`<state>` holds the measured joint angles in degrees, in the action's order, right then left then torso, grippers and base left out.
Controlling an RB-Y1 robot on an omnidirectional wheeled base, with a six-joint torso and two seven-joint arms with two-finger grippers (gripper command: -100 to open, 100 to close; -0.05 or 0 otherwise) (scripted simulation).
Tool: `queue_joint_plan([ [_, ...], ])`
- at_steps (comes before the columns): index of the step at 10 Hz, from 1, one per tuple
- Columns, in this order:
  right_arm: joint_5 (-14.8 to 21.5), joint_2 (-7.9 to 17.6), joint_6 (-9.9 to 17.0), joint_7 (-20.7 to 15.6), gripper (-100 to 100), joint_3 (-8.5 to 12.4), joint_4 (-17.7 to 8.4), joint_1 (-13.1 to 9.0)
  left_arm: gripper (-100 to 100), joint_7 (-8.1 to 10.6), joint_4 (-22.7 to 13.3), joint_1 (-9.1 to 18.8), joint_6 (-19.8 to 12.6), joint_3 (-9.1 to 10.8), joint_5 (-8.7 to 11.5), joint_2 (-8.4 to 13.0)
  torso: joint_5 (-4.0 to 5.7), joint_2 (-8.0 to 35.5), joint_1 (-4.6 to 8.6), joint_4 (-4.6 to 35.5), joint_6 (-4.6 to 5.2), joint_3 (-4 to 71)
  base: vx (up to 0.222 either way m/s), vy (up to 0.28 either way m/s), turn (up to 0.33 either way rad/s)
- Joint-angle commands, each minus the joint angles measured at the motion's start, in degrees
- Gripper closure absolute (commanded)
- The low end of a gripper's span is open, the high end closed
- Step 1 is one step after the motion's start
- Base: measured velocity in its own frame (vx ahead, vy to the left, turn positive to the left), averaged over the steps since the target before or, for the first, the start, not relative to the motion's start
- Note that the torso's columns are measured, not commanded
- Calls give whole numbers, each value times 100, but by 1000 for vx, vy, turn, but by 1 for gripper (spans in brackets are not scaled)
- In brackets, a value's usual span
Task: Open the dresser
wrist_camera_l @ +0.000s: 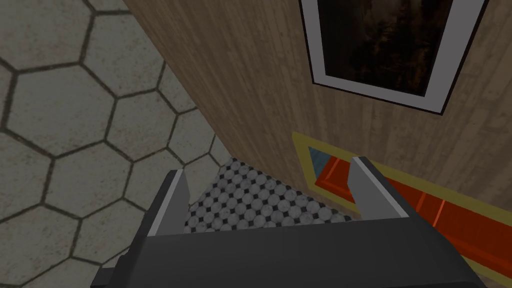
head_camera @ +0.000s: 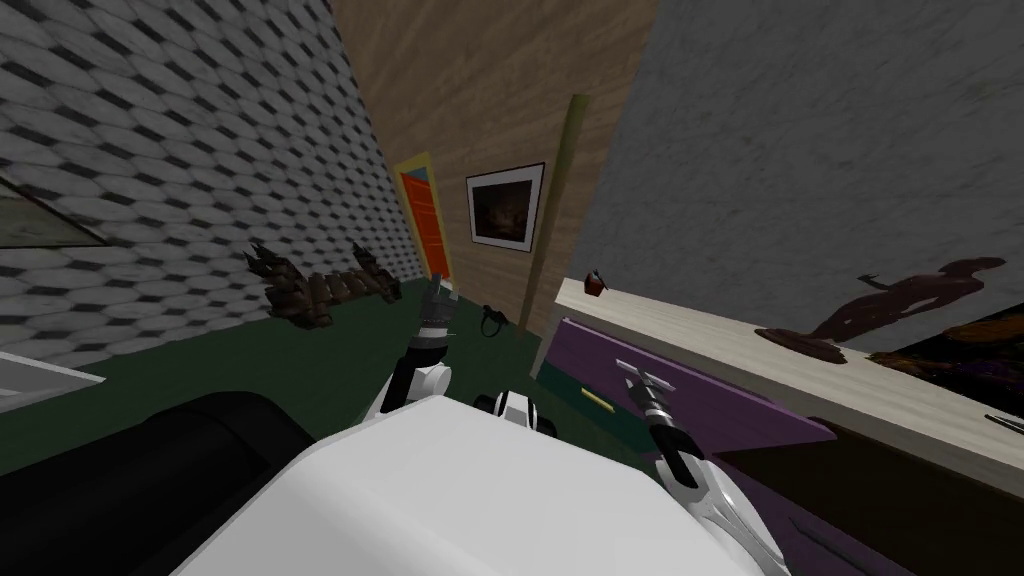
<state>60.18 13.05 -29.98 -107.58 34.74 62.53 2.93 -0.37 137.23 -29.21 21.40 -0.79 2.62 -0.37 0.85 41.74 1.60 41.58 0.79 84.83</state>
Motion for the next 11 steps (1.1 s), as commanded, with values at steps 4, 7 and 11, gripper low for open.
queue_joint_plan([
  [4, 379, -319, 206, 277, 100, -860, 481, 205, 0, 0, 0, 1, 0, 0, 0, 0, -8, -20, -32, -7, -27, 11, 62, -42, -281],
  [7, 681, -619, 281, 457, 100, -1456, 922, 281, 0, 0, 0, 1, 0, 0, 0, 0, -23, -15, -40, -2, -26, 10, 90, -30, -377],
  [11, 984, -920, 356, 638, 100, -2080, 1362, 356, 0, 0, 0, 2, 0, -1, 0, 0, -36, -7, -68, 0, -40, 6, 80, -21, -309],
])
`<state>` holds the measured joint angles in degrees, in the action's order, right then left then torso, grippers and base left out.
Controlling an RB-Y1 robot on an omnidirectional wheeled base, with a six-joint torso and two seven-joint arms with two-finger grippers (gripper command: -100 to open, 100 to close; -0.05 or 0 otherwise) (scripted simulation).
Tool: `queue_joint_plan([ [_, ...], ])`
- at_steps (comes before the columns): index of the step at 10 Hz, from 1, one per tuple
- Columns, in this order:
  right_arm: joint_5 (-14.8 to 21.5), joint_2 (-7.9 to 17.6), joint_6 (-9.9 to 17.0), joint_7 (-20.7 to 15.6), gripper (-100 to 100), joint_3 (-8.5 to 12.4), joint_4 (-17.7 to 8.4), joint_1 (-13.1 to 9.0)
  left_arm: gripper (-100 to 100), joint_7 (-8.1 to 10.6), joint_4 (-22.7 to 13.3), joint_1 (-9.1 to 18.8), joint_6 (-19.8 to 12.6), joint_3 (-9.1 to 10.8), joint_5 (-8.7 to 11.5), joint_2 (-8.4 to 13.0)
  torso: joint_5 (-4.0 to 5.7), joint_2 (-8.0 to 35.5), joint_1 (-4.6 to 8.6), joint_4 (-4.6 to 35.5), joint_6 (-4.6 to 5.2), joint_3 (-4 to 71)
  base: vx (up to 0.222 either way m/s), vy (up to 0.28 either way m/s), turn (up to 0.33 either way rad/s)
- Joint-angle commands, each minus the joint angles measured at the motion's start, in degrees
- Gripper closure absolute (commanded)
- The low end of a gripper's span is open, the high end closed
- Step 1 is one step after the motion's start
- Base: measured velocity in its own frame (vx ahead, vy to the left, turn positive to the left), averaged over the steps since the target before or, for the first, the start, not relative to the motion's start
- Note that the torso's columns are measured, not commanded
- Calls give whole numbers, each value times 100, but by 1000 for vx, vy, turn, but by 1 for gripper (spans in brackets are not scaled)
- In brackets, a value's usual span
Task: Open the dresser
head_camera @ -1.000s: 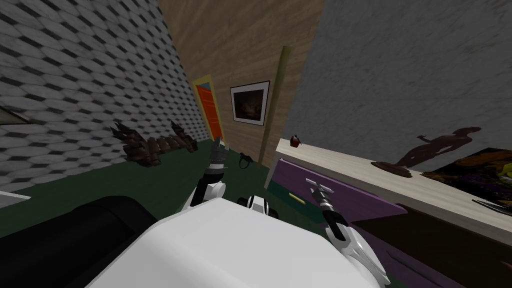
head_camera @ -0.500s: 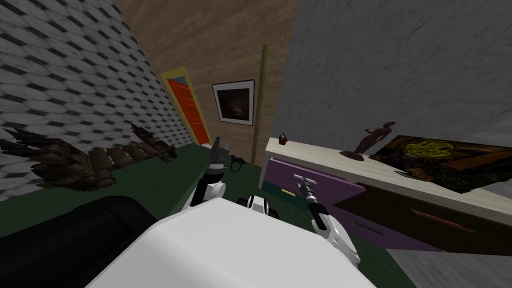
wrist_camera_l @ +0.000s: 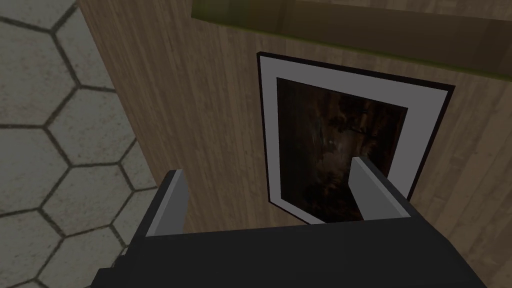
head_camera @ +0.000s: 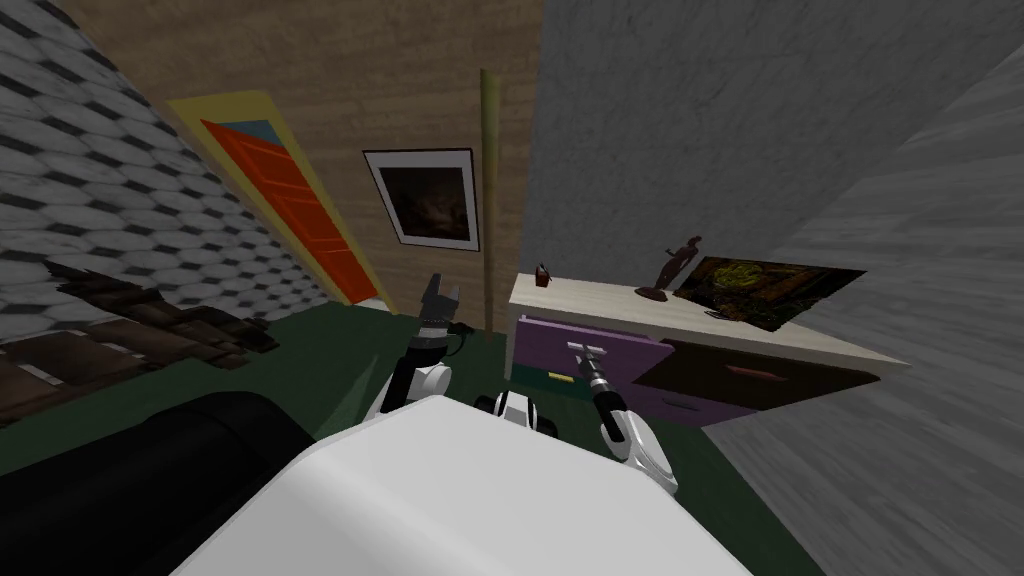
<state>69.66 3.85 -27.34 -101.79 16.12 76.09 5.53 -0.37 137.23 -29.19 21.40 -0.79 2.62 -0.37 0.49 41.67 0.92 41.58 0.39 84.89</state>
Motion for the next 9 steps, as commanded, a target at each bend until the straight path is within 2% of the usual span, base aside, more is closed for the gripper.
queue_joint_plan([
  [1, 36, 0, 92, 58, 100, -218, 5, 97, 0, 0, -1, 1, 0, 0, 0, 0, 1, 14, -15, 4, -19, -10, -11, -19, 17],
  [2, 313, -277, 168, 239, 100, -499, 411, 172, 0, 0, -1, 2, -1, -1, 0, 0, -1, 9, -29, 1, -27, -9, 73, -37, -370],
  [4, 339, -300, 168, 239, 100, -829, 446, 172, 0, 0, 0, 0, 0, 0, 0, 0, -17, -28, -58, -2, -29, 16, 93, -10, -370],
  [5, 610, -580, 243, 419, 100, -1017, 783, 248, 0, 0, 0, 1, 0, 0, 0, 0, -13, -15, -67, -6, -47, 9, 127, 1, -425],
  [7, 642, -600, 243, 419, 100, -1439, 886, 248, 0, 0, 0, 0, 0, 0, 0, 0, -35, 18, -97, 39, -55, -6, 97, 6, -347],
  [8, 640, -602, 293, 419, 100, -1304, 909, 220, 0, 0, 0, 1, 0, 0, 0, 0, -34, 54, -101, 44, -63, -30, 29, -2, -39],
  [9, 346, -326, 287, 176, 100, -1032, 631, 74, 0, 0, -1, 2, 0, -1, 0, 0, -39, 70, -97, 53, -53, -40, -122, -22, 351],
])
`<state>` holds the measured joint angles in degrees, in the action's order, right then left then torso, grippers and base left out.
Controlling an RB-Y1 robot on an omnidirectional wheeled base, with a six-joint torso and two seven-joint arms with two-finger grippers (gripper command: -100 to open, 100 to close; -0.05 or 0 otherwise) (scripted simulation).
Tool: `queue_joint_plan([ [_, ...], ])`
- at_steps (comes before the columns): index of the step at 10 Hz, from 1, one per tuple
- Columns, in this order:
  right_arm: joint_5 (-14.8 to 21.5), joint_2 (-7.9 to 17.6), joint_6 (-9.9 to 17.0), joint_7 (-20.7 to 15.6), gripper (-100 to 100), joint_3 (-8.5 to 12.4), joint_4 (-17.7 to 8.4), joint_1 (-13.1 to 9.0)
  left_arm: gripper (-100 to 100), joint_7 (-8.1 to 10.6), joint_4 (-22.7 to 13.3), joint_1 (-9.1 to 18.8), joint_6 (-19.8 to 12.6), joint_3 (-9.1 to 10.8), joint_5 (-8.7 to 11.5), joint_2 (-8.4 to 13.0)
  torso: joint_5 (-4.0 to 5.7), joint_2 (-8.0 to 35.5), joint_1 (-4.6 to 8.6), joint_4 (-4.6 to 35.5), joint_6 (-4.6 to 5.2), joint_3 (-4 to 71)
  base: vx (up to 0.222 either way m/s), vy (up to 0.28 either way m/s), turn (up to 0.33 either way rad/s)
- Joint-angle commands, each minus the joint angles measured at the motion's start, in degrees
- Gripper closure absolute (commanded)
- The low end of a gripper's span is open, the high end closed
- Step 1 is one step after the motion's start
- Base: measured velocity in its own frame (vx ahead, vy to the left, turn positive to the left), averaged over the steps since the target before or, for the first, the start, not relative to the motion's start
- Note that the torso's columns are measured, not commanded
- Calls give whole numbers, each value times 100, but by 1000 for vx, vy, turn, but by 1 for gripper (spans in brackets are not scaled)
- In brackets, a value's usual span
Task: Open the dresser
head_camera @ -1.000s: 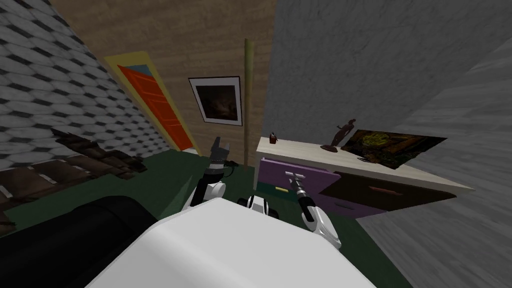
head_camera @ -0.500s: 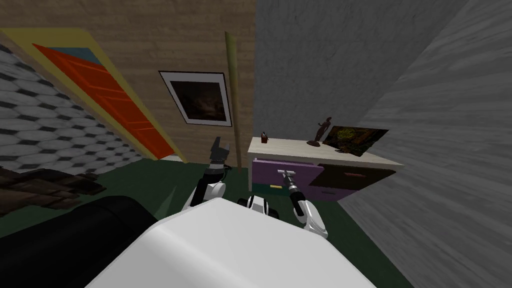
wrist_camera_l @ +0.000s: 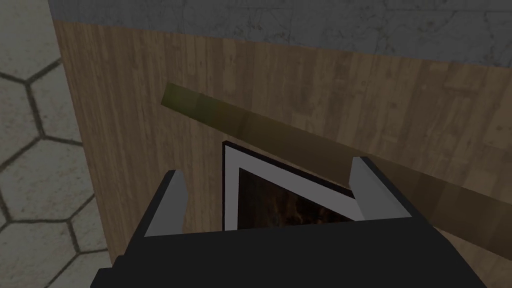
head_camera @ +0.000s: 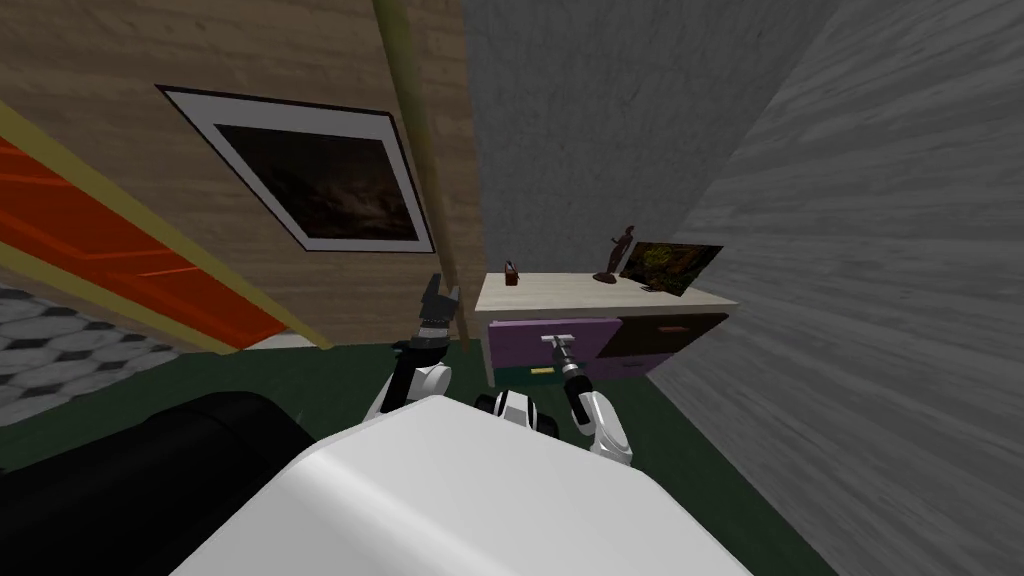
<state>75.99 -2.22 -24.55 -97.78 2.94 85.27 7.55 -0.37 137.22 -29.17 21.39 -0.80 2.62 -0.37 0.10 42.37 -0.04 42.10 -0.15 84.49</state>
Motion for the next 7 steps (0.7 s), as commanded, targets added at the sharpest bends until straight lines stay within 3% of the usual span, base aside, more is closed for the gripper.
queue_joint_plan([
  [1, -421, 281, 8, -225, 100, 336, -351, -127, 0, 0, -1, 3, -1, -1, 0, 0, 7, 22, 22, -10, 10, -14, -157, -28, 401],
  [2, -421, 281, 8, -225, 100, 336, -366, -127, 0, 0, -1, 3, -1, 0, 0, 0, 11, 1, 23, -12, 5, -3, -91, -11, 128],
  [3, -653, 562, 16, -400, 100, 583, -516, -254, 0, 0, -1, 1, -1, 0, 0, 0, 7, -43, 13, -19, 12, 25, -165, 22, 315],
  [5, -843, 562, 16, -450, 100, 672, -732, -254, 0, 0, -1, 2, -1, 0, 0, 0, 15, -57, 13, -37, 0, 33, -112, -2, 248],
  [6, -1109, 836, 23, -675, 100, 983, -924, -382, 0, 0, -1, 1, -1, 0, 0, 0, 21, -91, 20, -49, 2, 52, -145, 19, 398],
  [7, -1246, 842, 23, -675, 100, 1007, -1057, -382, 0, 0, -1, 2, -1, 0, 0, 0, 20, -76, 28, -44, 7, 47, -149, 8, 389],
])
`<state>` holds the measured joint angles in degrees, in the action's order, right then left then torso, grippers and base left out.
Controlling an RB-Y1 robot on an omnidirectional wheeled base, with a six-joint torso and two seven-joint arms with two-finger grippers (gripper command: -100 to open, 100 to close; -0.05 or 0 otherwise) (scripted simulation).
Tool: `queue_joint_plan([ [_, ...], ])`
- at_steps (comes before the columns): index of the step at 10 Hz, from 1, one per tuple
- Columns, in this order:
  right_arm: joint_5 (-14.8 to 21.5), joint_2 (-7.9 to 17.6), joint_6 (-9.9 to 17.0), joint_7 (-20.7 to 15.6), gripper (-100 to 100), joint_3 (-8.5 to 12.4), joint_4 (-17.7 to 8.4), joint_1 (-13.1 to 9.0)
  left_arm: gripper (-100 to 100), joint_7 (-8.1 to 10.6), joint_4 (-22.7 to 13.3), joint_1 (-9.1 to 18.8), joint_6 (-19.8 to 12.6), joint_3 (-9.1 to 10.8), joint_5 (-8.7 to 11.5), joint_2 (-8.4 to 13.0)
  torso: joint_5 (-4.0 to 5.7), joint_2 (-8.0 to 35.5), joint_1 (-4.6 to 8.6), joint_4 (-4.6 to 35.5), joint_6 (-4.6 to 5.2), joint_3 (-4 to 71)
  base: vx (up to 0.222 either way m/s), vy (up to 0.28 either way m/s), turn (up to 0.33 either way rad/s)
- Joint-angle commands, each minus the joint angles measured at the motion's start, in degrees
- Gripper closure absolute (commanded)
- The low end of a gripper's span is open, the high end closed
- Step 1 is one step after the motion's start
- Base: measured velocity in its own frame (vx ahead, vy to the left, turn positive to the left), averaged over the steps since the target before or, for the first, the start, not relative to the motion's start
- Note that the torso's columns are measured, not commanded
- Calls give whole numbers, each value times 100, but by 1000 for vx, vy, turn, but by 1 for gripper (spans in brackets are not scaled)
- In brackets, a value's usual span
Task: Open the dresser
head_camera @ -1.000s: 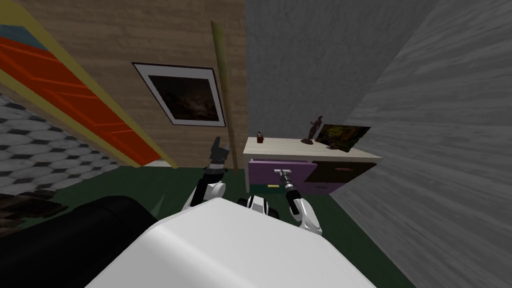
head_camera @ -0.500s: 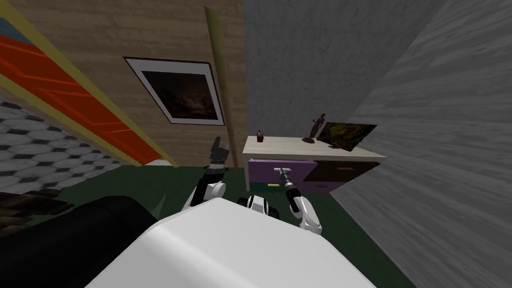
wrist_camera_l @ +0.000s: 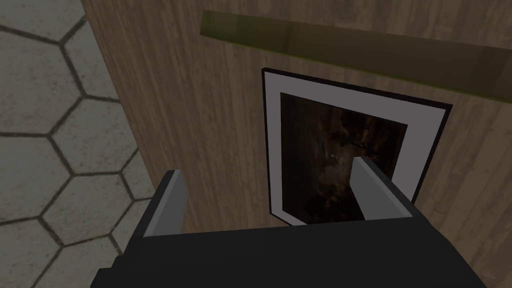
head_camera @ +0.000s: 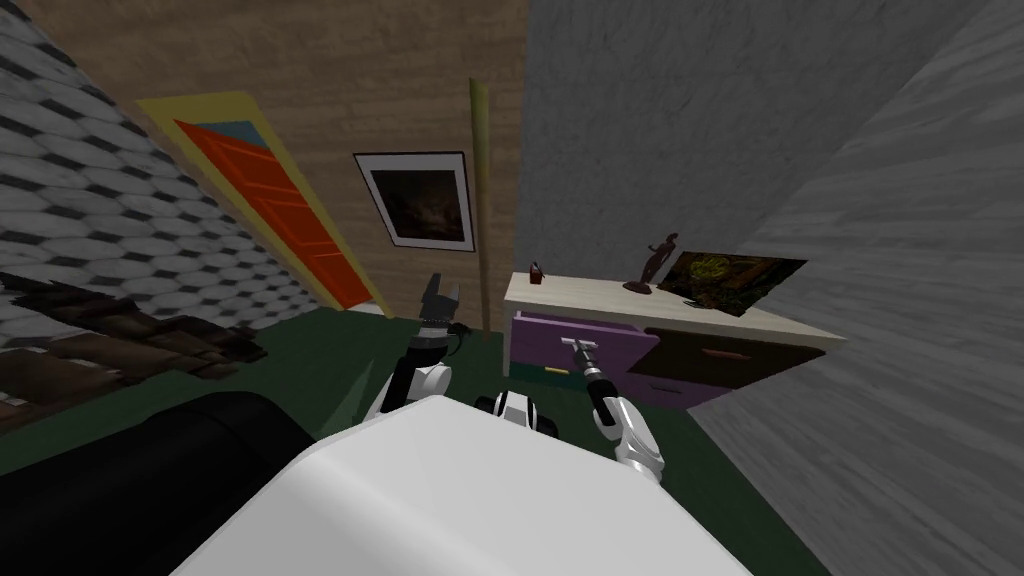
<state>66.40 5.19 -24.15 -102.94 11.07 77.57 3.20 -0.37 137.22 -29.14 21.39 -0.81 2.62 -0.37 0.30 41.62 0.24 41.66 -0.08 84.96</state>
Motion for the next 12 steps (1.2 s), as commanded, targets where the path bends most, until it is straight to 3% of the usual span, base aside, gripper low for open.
queue_joint_plan([
  [1, -305, 101, -17, -159, 100, 194, -328, 53, 0, 0, 0, -1, 0, 1, 0, 0, 10, 7, 7, -7, 2, -7, -72, -1, 60],
  [2, -305, 101, -17, -159, 100, 194, -328, 53, 0, 0, 0, -3, 0, 2, 0, 0, 12, -9, 6, -10, 1, 2, -19, 9, -34],
  [3, -581, 367, -9, -384, 100, 469, -497, -74, 0, 0, 1, -3, 0, 1, 0, 0, 11, -31, 11, -15, 5, 14, -125, 24, 360],
  [4, -718, 382, -9, -384, 100, 530, -592, -74, 0, 0, 0, -1, 0, 0, 0, 0, 13, 1, 19, -8, 4, -1, -136, 29, 462],
  [6, -726, 382, -9, -384, 100, 530, -693, -74, 0, 0, 0, -3, 0, 2, 0, 0, 20, -6, 15, -11, 4, -1, -48, 12, 14],
  [7, -1012, 662, -1, -609, 100, 809, -857, -201, 0, 0, 1, -3, 0, 2, 0, 0, 21, -24, 29, -17, 17, 10, -132, 55, 357],
  [8, -1148, 662, -1, -609, 100, 866, -1059, -201, 0, 0, 0, -1, 0, 0, 0, 0, 23, 1, 32, -12, 10, -2, -144, 40, 388],
  [9, -1387, 923, 7, -834, 100, 1183, -1257, -328, 0, 0, 0, -1, 0, 1, 0, 0, 27, 12, 34, -7, 9, -11, -201, 56, 443],
  [11, -1569, 943, 7, -834, 100, 1201, -1425, -328, 0, 0, 0, -1, 0, 1, 0, 0, 28, 11, 21, -2, 3, -12, -122, 42, 246],
  [12, -1828, 1224, 14, -1059, 100, 1502, -1593, -456, 0, 0, 0, -3, 0, 2, 0, 1, 29, -22, 39, -8, 10, 9, -121, 68, 360],
])
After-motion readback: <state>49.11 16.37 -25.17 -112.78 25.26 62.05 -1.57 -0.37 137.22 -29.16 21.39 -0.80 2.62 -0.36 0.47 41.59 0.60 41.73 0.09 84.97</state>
